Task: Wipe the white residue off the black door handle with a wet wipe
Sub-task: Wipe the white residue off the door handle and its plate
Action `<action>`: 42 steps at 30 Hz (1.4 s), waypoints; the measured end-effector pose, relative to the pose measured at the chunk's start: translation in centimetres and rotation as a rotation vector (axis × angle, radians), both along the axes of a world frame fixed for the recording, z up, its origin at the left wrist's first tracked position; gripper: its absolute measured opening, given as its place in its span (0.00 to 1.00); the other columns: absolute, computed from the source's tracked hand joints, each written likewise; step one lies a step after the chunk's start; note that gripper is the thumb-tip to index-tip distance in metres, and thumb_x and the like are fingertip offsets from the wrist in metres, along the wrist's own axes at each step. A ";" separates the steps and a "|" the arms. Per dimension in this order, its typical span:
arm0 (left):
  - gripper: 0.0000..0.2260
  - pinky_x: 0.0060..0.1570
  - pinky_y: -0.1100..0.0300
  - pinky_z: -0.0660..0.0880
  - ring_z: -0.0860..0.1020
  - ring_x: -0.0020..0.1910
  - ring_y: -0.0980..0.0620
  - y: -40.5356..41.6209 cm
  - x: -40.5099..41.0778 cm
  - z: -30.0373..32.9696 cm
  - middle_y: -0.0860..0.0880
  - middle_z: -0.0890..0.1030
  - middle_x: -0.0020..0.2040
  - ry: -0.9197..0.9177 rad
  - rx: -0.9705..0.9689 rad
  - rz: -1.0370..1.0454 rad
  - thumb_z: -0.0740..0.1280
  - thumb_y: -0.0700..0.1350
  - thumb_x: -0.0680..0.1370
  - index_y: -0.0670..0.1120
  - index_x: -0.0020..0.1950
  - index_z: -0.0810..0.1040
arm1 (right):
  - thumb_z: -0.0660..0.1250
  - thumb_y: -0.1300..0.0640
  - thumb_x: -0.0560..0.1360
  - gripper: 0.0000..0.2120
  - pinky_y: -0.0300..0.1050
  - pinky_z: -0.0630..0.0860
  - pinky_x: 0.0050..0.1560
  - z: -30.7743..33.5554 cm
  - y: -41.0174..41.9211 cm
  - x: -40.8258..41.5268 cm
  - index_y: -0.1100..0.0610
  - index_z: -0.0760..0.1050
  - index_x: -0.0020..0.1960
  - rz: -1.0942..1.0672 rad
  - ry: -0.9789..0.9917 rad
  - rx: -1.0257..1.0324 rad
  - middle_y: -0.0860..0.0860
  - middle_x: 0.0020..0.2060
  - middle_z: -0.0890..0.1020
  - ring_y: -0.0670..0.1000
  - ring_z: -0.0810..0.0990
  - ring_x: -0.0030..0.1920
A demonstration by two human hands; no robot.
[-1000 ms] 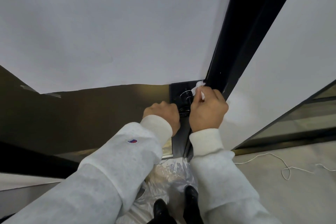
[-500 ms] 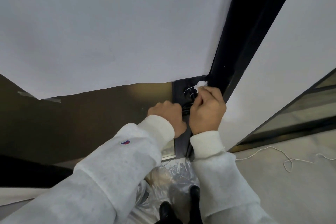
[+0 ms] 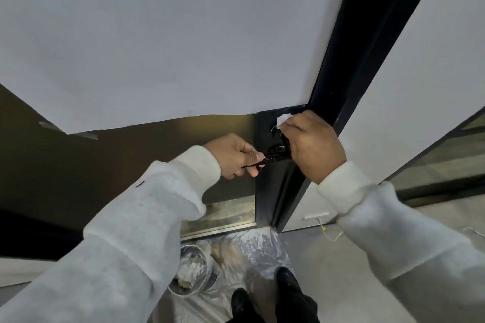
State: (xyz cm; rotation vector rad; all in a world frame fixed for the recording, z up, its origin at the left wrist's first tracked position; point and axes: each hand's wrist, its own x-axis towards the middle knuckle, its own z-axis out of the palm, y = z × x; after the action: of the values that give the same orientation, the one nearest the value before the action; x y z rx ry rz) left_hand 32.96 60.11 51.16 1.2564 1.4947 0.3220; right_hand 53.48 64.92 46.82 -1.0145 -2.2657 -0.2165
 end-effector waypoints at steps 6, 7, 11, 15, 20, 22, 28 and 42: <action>0.12 0.25 0.64 0.65 0.65 0.26 0.55 -0.1 0.3 -0.3 0.48 0.84 0.38 -0.008 -0.002 0.033 0.67 0.48 0.80 0.41 0.50 0.84 | 0.63 0.69 0.69 0.12 0.54 0.78 0.39 0.6 0.2 -1.6 0.65 0.83 0.48 0.198 -0.182 -0.055 0.57 0.43 0.84 0.63 0.78 0.44; 0.11 0.24 0.64 0.65 0.65 0.26 0.55 -0.1 0.2 -0.3 0.48 0.84 0.37 -0.022 0.002 0.044 0.67 0.48 0.80 0.41 0.50 0.84 | 0.64 0.70 0.68 0.11 0.54 0.78 0.39 0.8 0.0 -2.1 0.66 0.83 0.47 0.167 -0.202 -0.102 0.58 0.42 0.84 0.63 0.77 0.44; 0.10 0.25 0.65 0.67 0.66 0.28 0.54 -0.4 0.2 -0.5 0.47 0.85 0.40 -0.058 0.025 0.063 0.66 0.46 0.81 0.40 0.50 0.83 | 0.71 0.73 0.65 0.12 0.55 0.78 0.39 2.1 0.0 -3.1 0.63 0.84 0.45 0.123 -0.265 -0.258 0.58 0.38 0.82 0.61 0.77 0.45; 0.09 0.25 0.66 0.69 0.69 0.27 0.55 -0.7 -0.3 -0.9 0.42 0.85 0.45 -0.211 0.034 0.117 0.64 0.39 0.82 0.38 0.56 0.81 | 0.70 0.68 0.73 0.09 0.48 0.78 0.50 2.3 -1.8 -0.4 0.58 0.86 0.48 0.149 0.335 -0.349 0.53 0.44 0.86 0.54 0.80 0.46; 0.10 0.26 0.65 0.69 0.70 0.29 0.53 -0.7 -0.6 -1.3 0.37 0.83 0.44 -0.329 -0.001 0.177 0.60 0.34 0.82 0.35 0.56 0.80 | 0.68 0.70 0.75 0.09 0.52 0.78 0.51 0.8 -5.1 0.9 0.63 0.84 0.52 0.223 0.480 -0.374 0.57 0.48 0.82 0.56 0.81 0.49; 0.09 0.27 0.63 0.70 0.70 0.29 0.52 -0.7 -0.5 -1.6 0.40 0.79 0.38 -0.257 0.047 0.132 0.61 0.37 0.82 0.38 0.54 0.81 | 0.67 0.72 0.75 0.08 0.53 0.78 0.47 -0.2 -5.1 -0.9 0.66 0.83 0.51 0.343 0.362 -0.351 0.60 0.48 0.80 0.59 0.81 0.46; 0.11 0.29 0.61 0.70 0.72 0.30 0.51 -1.5 -0.9 -2.1 0.43 0.78 0.36 -0.331 0.129 0.189 0.62 0.33 0.80 0.42 0.60 0.78 | 0.70 0.71 0.73 0.05 0.51 0.81 0.46 -0.2 -3.6 -2.8 0.66 0.83 0.47 0.518 0.224 -0.269 0.59 0.49 0.83 0.57 0.84 0.45; 0.08 0.46 0.60 0.77 0.80 0.30 0.57 -0.1 0.4 0.3 0.56 0.85 0.38 0.275 0.220 -0.146 0.64 0.51 0.81 0.54 0.53 0.83 | 0.69 0.60 0.78 0.08 0.36 0.77 0.52 -4.1 -6.3 -0.1 0.61 0.85 0.52 -0.228 0.703 -0.238 0.53 0.46 0.86 0.44 0.82 0.47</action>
State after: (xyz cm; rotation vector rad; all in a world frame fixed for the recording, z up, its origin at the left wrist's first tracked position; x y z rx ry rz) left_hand 33.39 59.98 51.44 1.6297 1.6193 0.2273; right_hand 53.35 58.64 42.69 -1.2339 -1.5587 0.2865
